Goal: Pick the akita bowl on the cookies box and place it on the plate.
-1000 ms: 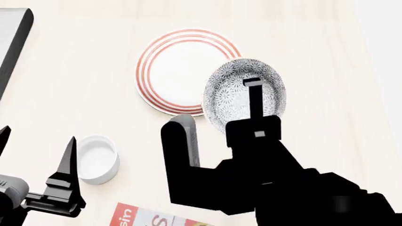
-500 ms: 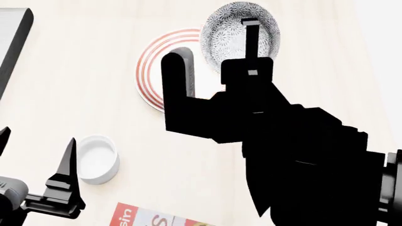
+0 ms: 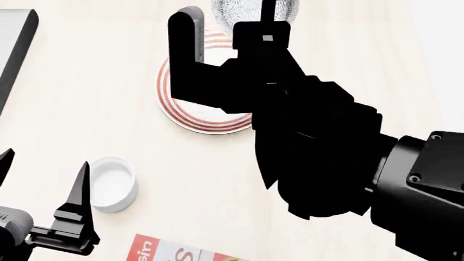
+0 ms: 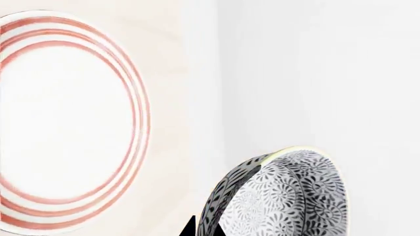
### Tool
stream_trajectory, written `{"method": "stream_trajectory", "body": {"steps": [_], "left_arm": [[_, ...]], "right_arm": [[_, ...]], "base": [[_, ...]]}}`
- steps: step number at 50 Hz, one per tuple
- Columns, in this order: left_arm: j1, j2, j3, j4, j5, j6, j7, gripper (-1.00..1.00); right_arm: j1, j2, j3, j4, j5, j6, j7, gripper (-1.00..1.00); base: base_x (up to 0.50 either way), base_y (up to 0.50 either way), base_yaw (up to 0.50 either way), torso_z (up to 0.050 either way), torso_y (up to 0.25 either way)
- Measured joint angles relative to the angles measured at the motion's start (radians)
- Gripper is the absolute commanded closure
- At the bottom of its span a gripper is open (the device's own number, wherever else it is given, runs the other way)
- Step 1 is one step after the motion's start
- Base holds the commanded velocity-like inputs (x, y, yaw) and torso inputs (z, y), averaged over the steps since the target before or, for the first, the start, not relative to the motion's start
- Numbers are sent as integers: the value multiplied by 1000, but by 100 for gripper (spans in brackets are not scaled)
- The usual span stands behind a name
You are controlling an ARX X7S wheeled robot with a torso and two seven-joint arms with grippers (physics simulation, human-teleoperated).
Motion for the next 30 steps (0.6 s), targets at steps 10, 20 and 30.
{"method": "stream_trajectory", "body": {"steps": [10,20,30], "left_arm": [[2,0,2,-4,-2,7,3,-100],[3,-2,2,-7,-4,11,5,-100],[4,-5,1,-9,-8,16,7,-100]], "right_arm": [[-51,-72,28,171,-26,-106,10,100],[-106,-150,47,351,-49,-212,9,100],[-161,-224,47,498,-78,-298,10,100]], "base": [[0,0,0,0,2],[0,0,0,0,0],[0,0,0,0,1]]}}
